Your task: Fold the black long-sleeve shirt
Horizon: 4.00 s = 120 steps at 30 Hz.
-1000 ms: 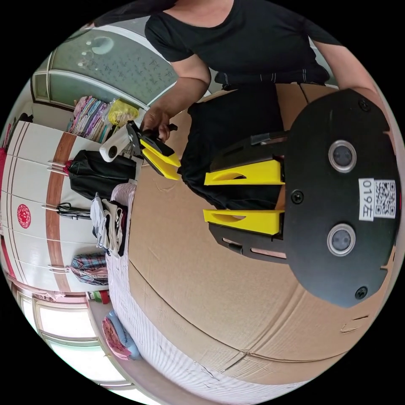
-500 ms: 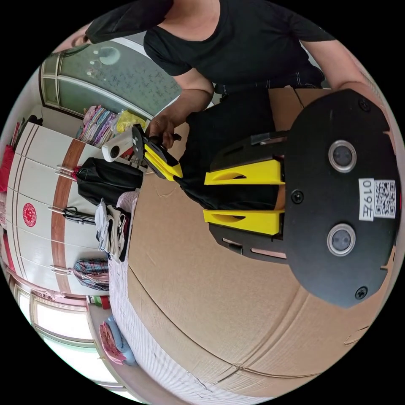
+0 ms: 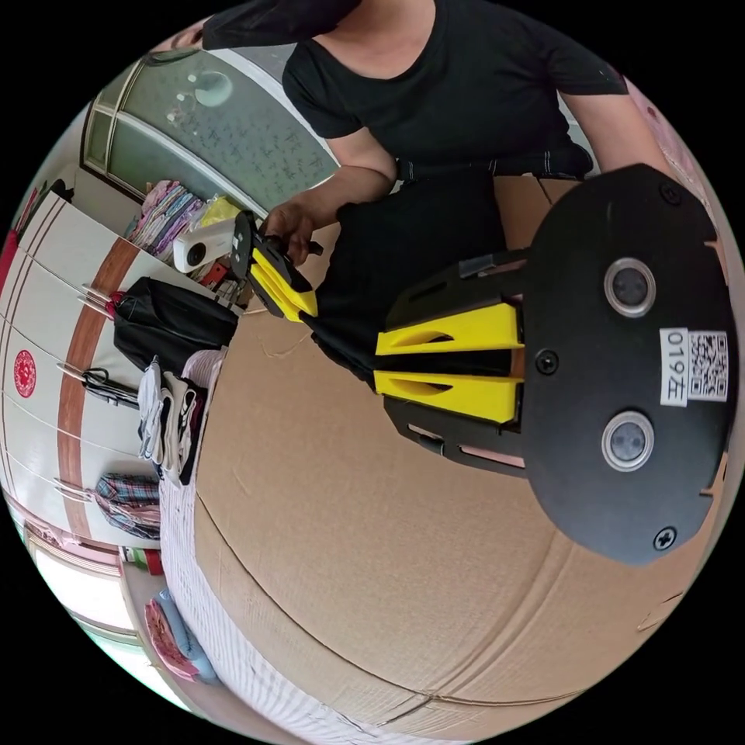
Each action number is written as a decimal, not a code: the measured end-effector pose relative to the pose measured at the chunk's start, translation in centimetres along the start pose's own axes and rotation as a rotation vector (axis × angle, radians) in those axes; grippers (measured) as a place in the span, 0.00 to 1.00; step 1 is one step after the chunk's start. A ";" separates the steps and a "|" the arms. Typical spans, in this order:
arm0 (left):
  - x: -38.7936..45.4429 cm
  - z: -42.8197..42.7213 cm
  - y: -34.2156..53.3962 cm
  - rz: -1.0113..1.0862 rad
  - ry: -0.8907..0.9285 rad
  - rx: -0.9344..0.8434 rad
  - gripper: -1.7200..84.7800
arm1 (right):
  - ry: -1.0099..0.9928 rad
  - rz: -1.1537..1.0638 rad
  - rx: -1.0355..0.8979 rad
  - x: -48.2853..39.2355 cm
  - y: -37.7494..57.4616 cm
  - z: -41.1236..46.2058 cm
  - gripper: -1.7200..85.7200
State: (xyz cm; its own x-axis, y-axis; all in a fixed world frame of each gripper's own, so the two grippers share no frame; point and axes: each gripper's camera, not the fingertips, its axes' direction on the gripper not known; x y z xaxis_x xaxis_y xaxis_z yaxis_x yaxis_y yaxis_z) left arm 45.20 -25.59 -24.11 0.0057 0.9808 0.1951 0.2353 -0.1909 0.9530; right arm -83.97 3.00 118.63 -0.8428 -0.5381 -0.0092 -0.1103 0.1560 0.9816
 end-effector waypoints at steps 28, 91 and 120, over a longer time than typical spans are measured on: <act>-0.1 -1.9 -0.2 -0.066 -0.135 0.058 0.04 | -0.087 0.136 0.037 2.2 4.3 0.7 0.03; 7.1 4.1 -3.1 -0.019 -0.248 0.141 0.04 | -0.057 0.242 0.069 0.0 4.2 -3.3 0.02; -1.1 13.0 -14.9 0.119 0.204 -0.112 0.09 | -0.002 0.119 0.086 -3.1 2.7 -6.5 0.02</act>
State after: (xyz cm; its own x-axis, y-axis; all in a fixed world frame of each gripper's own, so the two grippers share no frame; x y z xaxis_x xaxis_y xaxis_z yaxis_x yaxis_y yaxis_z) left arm 54.35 -23.35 -41.53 -0.1722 0.9247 0.3396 0.1352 -0.3193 0.9379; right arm -78.20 -0.29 122.59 -0.8535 -0.5102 0.1058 -0.0544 0.2893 0.9557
